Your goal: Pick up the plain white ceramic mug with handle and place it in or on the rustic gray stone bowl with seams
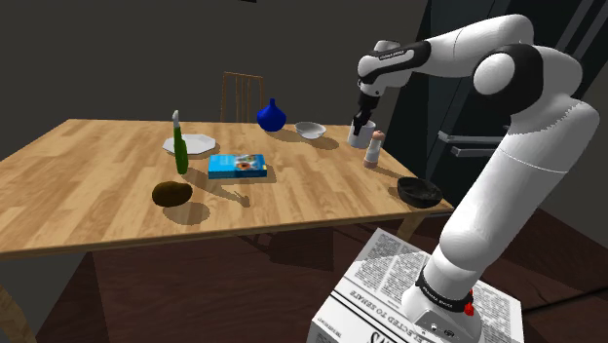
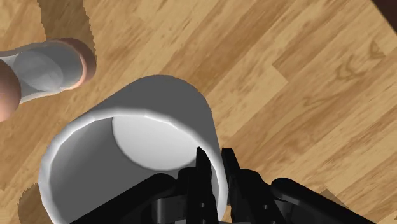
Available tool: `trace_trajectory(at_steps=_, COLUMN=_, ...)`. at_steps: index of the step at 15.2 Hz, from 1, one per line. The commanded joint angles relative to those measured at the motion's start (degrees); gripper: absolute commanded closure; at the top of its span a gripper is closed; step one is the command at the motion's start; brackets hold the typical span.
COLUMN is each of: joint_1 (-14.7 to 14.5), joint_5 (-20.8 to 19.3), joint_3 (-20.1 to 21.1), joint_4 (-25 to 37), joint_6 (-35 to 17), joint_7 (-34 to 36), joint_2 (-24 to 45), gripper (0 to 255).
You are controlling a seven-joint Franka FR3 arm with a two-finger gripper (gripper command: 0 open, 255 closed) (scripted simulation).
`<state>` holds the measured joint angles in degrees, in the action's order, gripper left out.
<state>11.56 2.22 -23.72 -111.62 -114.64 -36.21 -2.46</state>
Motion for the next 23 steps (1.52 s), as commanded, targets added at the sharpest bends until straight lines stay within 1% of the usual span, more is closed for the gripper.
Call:
trace_trajectory(at_steps=1, joint_1=0.61, joint_5=-1.74, joint_3=-0.47, joint_4=-3.73, joint_6=0.05, joint_7=-0.44, joint_2=-4.1, gripper=255)
trace_trajectory(at_steps=6, joint_1=3.01, joint_5=-6.12, joint_3=-1.31, joint_4=-12.54, joint_6=0.49, joint_7=-1.47, joint_2=-14.08, gripper=255)
trace_trajectory(at_steps=12, joint_1=7.22, joint_5=-11.08, joint_3=-2.42, joint_4=-20.81, joint_6=2.98, joint_7=-3.71, joint_2=-25.48, gripper=255)
trace_trajectory(at_steps=16, joint_1=10.57, joint_5=-14.19, joint_3=-3.47, joint_4=-24.95, joint_6=5.67, joint_7=-6.01, joint_2=-32.63, gripper=255)
trace_trajectory(at_steps=21, joint_1=15.21, joint_5=-17.94, joint_3=-5.26, joint_4=-28.6, joint_6=9.9, joint_7=-9.91, joint_2=-40.87, gripper=255)
trace_trajectory(at_steps=23, joint_1=15.38, joint_5=-18.28, joint_3=-5.68, joint_4=-30.07, joint_6=8.39, joint_7=-9.94, joint_2=-40.82, gripper=255)
